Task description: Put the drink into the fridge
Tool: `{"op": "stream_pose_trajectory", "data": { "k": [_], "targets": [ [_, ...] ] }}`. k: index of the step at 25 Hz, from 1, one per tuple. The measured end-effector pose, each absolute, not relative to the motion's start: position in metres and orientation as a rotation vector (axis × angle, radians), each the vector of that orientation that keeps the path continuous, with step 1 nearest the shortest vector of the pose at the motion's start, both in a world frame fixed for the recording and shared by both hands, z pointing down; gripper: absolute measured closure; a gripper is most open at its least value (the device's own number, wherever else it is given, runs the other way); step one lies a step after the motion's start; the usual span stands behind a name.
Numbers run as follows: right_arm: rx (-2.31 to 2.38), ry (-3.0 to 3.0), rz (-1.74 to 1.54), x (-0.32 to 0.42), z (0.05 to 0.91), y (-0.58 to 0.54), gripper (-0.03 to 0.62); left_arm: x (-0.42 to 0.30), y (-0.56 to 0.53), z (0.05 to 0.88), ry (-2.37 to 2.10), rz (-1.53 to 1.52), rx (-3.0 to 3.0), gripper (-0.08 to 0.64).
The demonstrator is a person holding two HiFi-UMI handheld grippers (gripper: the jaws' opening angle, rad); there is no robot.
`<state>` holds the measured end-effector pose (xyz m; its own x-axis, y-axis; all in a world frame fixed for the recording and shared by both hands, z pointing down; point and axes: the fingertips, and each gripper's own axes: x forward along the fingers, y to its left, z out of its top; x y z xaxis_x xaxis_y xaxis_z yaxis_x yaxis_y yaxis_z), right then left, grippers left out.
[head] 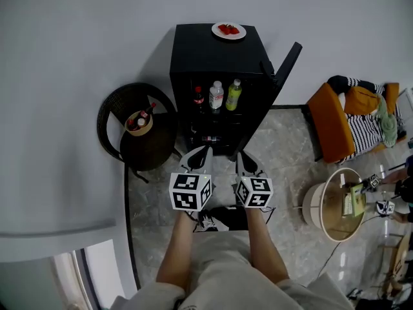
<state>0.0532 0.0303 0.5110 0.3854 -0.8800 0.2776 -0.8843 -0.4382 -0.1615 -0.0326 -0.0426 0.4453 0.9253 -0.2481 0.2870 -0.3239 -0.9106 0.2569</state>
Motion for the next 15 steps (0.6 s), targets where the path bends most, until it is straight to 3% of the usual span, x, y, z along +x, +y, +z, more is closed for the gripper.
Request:
{"op": "stream_pose_trajectory", "data": {
  "k": [15],
  "targets": [
    [2.538, -1.683, 0.485, 0.06, 0.491, 0.015, 0.584, -0.045, -0.052, 0.443, -0.511, 0.375, 2.863, 0.552]
  ]
}}
